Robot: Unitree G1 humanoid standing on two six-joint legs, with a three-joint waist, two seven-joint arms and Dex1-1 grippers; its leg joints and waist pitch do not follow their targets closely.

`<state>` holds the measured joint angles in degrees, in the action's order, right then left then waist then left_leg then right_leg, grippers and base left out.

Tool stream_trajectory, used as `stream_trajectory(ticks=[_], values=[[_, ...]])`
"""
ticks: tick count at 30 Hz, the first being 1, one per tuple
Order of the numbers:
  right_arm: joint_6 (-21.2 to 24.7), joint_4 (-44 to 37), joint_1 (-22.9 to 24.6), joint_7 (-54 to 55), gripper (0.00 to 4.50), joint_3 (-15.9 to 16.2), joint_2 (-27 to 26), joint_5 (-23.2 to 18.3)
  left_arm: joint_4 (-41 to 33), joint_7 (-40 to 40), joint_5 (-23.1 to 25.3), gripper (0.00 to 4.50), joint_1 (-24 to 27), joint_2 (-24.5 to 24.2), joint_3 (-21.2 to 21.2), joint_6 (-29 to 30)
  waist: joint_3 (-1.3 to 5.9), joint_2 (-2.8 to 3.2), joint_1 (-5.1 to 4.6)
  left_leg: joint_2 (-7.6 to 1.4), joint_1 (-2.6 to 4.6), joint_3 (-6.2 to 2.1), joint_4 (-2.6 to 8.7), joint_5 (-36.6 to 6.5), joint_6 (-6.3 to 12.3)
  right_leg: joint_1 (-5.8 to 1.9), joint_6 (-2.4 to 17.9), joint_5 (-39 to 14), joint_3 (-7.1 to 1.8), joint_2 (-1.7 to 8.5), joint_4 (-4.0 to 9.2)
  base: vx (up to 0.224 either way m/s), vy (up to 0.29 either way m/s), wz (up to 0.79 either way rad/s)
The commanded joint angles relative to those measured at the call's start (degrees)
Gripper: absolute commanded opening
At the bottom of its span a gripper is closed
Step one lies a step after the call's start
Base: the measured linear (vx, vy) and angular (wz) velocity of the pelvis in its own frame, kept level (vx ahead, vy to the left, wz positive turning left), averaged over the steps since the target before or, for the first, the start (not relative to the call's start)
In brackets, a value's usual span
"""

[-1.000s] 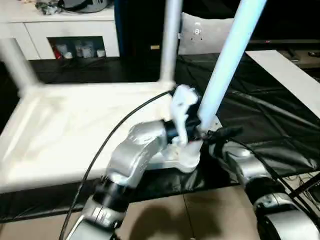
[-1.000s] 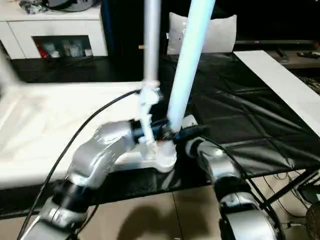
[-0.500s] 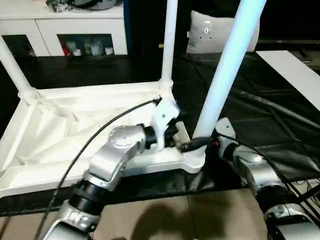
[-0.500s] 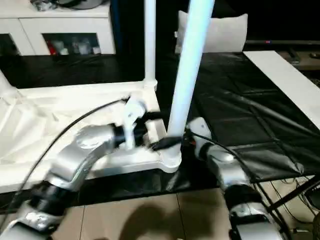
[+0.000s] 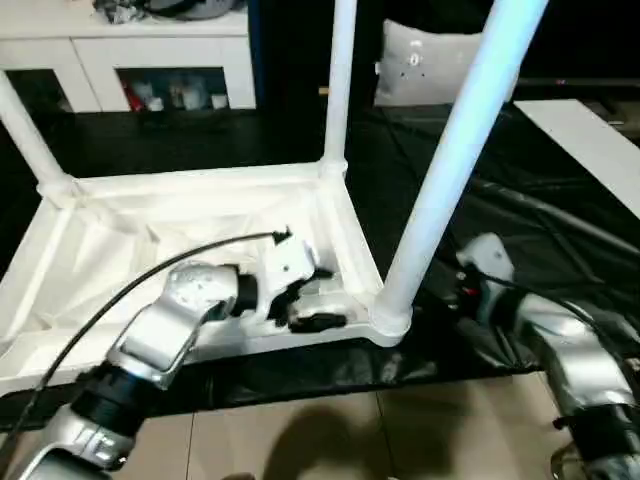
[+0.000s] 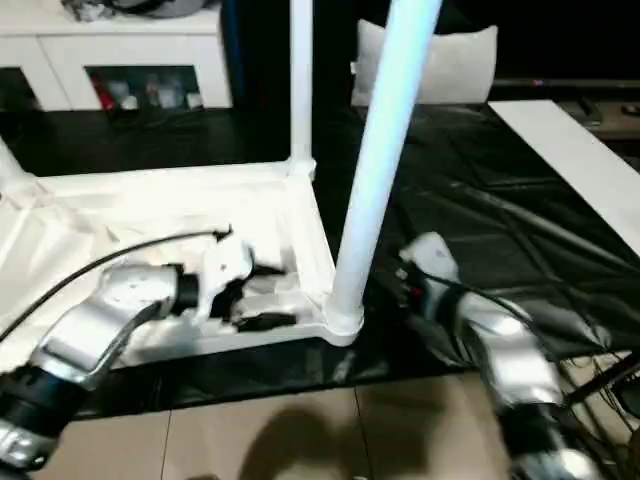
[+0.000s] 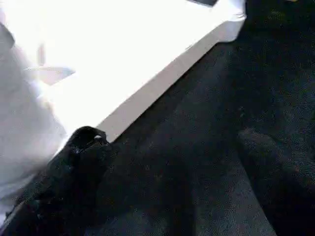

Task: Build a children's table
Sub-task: Rotate table base

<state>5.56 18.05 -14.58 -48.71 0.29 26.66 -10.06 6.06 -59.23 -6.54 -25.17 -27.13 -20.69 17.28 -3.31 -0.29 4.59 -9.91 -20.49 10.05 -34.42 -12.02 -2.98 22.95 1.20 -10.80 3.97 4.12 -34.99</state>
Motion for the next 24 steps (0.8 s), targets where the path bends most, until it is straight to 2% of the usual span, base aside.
stream_trajectory(ticks=[1,3,6,9,11,13,15,17,18,19,24], values=[[0.86,-2.34,0.97,-2.45,4.5,-1.21,1.45,-1.83,-0.03,-1.35,-0.25,3.24,-0.04,-0.39,-0.56,1.05,3.35,0.07,0.27,-3.34,0.26,-1.03,4.47,-9.85,2.88,-3.05,12.31,-12.71,-3.18,4.5,4.4,0.0,0.0,0.0],[0.64,-1.79,1.3,-3.94,4.5,-1.52,2.14,-2.42,0.17,-1.21,-0.01,3.05,0.09,-0.47,-0.53,1.14,3.32,-0.11,0.38,-3.3,0.2,-1.04,4.48,-10.15,2.87,-3.07,12.29,-13.42,-3.14,4.52,4.44,0.0,0.0,0.0],[-0.03,0.38,1.58,-7.51,4.5,-2.09,3.34,-3.73,0.61,-1.34,0.3,2.8,0.18,-0.89,-0.69,1.58,3.39,-0.05,0.53,-3.26,0.2,-1.02,4.32,-9.67,3.14,-3.11,12.51,-13.38,-3.14,4.59,4.44,0.0,0.0,0.0],[-1.73,2.91,2.15,-10.2,4.5,-2.45,4.67,-4.36,-0.83,-2.04,-0.99,2.64,0.75,-1.41,-0.25,3.63,3.53,-0.2,0.63,-3.25,0.15,-1.0,4.2,-8.42,3.46,-3.14,13.05,-11.51,-3.05,4.5,4.18,0.0,0.0,0.0],[-2.51,3.93,2.38,-10.97,4.5,-2.6,5.14,-4.49,-1.71,-2.34,-1.67,2.37,1.07,-1.54,0.05,4.48,3.51,-0.16,0.71,-3.22,0.07,-0.95,4.08,-7.66,4.0,-3.17,13.97,-10.32,-3.01,4.51,4.15,0.0,0.0,0.0],[-5.67,9.0,2.18,-12.47,4.5,-2.86,5.49,-4.29,-4.28,-2.51,-3.58,2.24,2.04,-1.46,1.27,7.64,3.52,-0.34,0.75,-3.27,0.06,-0.94,4.06,-7.51,4.17,-3.21,14.33,-10.57,-2.96,4.61,4.11,0.0,0.0,0.0],[-10.06,16.0,1.2,-13.0,4.5,-2.63,4.9,-2.96,-5.86,-2.19,-3.37,2.15,2.96,-1.94,1.18,9.07,3.54,-0.42,0.62,-3.26,0.02,-0.86,3.94,-7.99,4.04,-3.12,15.09,-11.66,-2.87,4.82,4.2,0.0,0.0,0.0],[-12.93,20.38,0.65,-12.99,4.5,-2.47,4.16,-2.14,-7.11,-1.46,-2.58,2.04,4.04,-2.06,0.58,9.36,3.39,-0.39,0.62,-3.17,0.01,-0.88,3.96,-8.43,4.33,-3.12,14.44,-13.67,-2.82,4.62,4.46,0.0,0.0,0.0],[-13.46,21.07,0.6,-13.23,4.5,-2.5,3.94,-2.15,-7.57,-0.9,-2.13,1.85,4.41,-1.98,0.31,9.36,3.39,-0.41,0.57,-3.15,-0.01,-0.9,3.93,-8.53,4.36,-3.12,14.36,-13.95,-2.79,4.61,4.5,0.0,0.0,0.0],[-13.7,21.37,0.56,-13.4,4.5,-2.53,3.86,-2.17,-7.77,-0.67,-1.95,1.85,4.55,-1.95,0.19,9.38,3.45,-0.51,0.57,-3.18,-0.07,-0.94,3.95,-8.37,4.56,-3.3,14.09,-13.92,-2.8,4.63,4.47,0.0,0.0,0.0],[-15.54,22.95,0.21,-17.7,4.5,-2.65,3.32,-3.76,-7.63,1.43,0.21,1.45,4.83,-1.83,-1.1,9.56,3.43,-0.49,0.52,-3.2,-0.06,-0.95,3.88,-8.61,5.49,-3.19,13.43,-14.68,-2.76,4.47,4.53,0.0,0.0,0.0]])
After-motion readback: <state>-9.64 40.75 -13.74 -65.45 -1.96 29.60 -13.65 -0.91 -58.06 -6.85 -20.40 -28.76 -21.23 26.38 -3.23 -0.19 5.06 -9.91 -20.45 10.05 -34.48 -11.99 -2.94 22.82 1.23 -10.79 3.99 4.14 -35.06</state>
